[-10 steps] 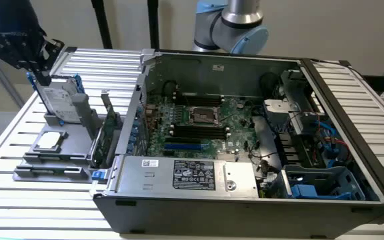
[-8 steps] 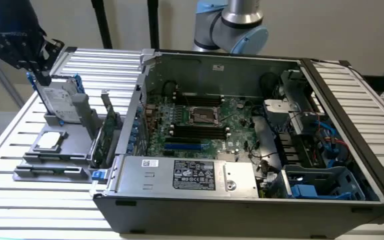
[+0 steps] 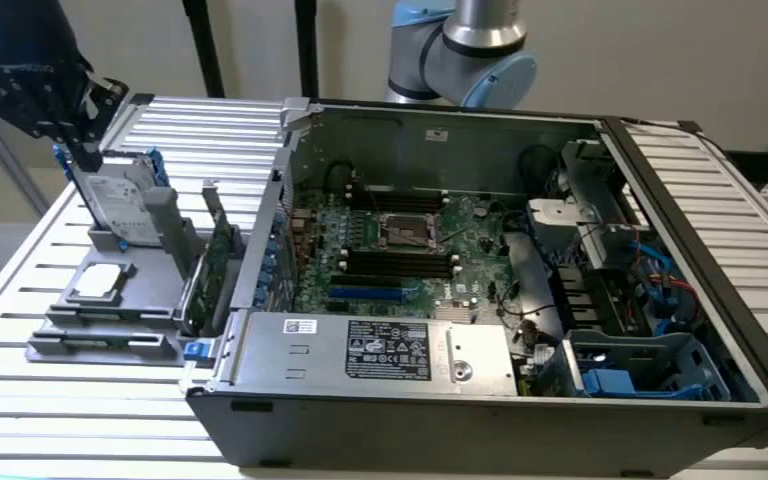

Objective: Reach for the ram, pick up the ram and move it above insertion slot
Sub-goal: 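Reach for the ram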

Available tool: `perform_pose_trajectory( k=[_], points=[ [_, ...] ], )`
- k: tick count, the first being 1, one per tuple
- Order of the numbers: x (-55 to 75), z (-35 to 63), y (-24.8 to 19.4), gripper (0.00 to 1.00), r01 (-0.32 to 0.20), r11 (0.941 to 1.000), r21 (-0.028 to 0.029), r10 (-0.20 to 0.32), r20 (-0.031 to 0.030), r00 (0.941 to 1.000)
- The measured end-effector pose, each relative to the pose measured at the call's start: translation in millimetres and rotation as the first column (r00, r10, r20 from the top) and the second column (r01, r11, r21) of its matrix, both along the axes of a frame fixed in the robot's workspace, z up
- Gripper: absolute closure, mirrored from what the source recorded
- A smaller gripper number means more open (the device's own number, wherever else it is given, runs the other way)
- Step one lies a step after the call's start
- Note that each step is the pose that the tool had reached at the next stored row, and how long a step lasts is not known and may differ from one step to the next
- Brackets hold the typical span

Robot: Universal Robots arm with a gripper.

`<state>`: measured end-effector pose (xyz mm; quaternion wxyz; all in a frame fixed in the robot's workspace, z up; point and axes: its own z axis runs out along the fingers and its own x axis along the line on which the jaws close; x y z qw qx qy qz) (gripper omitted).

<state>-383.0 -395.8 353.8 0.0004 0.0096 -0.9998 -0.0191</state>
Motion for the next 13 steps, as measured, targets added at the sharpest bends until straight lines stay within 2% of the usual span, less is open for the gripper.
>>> perform_pose_trajectory(
  k=[2, 4, 13],
  points=[
    [0.0, 0.1, -0.5, 0.90, 0.000, 1.0000, -0.0001, 0.000, -0.0003, 1.0000],
    [0.1, -0.1, -5.8, 0.90, 0.000, 1.0000, -0.0001, 0.000, -0.0001, 1.0000],
    [2.4, -1.9, -46.4, 0.90, 0.000, 1.0000, -0.0001, 0.000, -0.0006, 1.0000]
  ],
)
